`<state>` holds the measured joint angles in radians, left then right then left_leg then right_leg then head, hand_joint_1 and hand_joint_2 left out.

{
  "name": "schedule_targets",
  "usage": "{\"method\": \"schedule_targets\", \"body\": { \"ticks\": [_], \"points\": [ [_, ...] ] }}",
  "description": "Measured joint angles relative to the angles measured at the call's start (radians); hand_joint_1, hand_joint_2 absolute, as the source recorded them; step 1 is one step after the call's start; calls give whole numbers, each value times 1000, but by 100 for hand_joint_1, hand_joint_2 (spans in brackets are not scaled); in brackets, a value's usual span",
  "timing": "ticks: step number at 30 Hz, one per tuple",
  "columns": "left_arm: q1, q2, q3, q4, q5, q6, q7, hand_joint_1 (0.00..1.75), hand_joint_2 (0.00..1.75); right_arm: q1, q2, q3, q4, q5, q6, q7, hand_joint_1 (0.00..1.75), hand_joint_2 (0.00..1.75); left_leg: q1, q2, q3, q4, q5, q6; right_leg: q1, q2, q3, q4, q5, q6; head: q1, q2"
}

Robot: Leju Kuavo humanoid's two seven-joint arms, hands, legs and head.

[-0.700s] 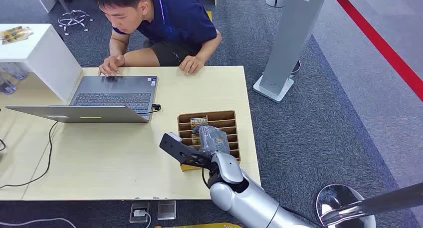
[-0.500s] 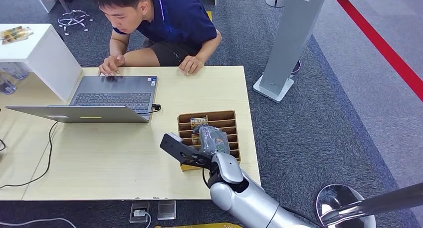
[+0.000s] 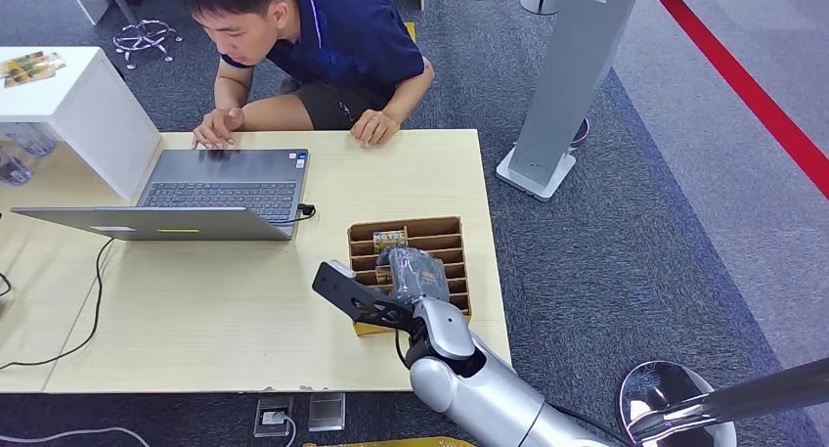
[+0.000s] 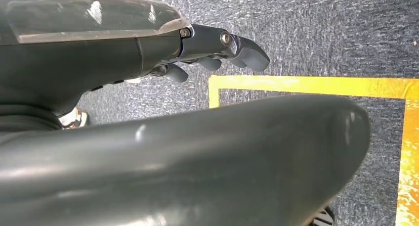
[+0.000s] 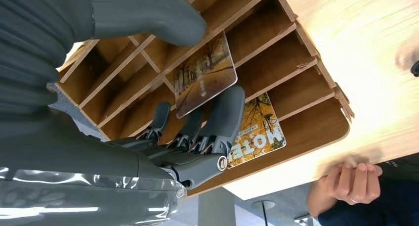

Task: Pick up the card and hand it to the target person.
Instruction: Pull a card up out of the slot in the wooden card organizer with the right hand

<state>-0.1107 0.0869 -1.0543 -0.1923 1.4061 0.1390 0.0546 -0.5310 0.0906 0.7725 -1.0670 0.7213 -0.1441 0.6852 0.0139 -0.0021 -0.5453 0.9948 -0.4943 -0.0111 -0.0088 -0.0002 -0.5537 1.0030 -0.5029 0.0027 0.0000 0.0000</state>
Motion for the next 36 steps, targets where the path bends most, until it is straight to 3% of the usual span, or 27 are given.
{"method": "schedule_targets", "body": {
  "ticks": [10, 17, 24, 32, 36],
  "points": [
    [0, 0, 1, 0, 0, 1, 4, 0, 0, 2, -2, -6, 4, -3, -3, -2, 92, 175, 0, 0, 0, 1, 0, 0, 0, 0, 0, 0, 0, 0, 0, 0],
    [0, 0, 1, 0, 0, 0, 3, 0, 0, 4, -4, -7, 4, -4, -5, -3, 113, 175, 0, 0, 0, 0, 0, 0, 0, 0, 0, 0, 0, 0, 0, 0],
    [0, 1, 2, 0, 0, 0, 2, 0, 0, 6, -7, -7, 1, -5, -6, -5, 120, 175, 0, -1, 0, 0, 0, 0, 0, -1, 0, 0, 0, 0, 0, 0],
    [0, 1, -6, 0, -10, 3, 0, 0, 0, 5, -5, -7, 8, -9, -10, -12, 149, 175, 0, -1, 0, 0, 0, 0, 0, -1, 0, 0, 0, 0, 0, 0],
    [-1, 4, -14, 0, -23, 11, 2, 0, 0, 6, -6, -10, 11, -12, -19, -23, 152, 175, 0, -1, 0, 0, 0, 0, 0, -1, 0, 0, 0, 0, 0, 0]
  ]
}}
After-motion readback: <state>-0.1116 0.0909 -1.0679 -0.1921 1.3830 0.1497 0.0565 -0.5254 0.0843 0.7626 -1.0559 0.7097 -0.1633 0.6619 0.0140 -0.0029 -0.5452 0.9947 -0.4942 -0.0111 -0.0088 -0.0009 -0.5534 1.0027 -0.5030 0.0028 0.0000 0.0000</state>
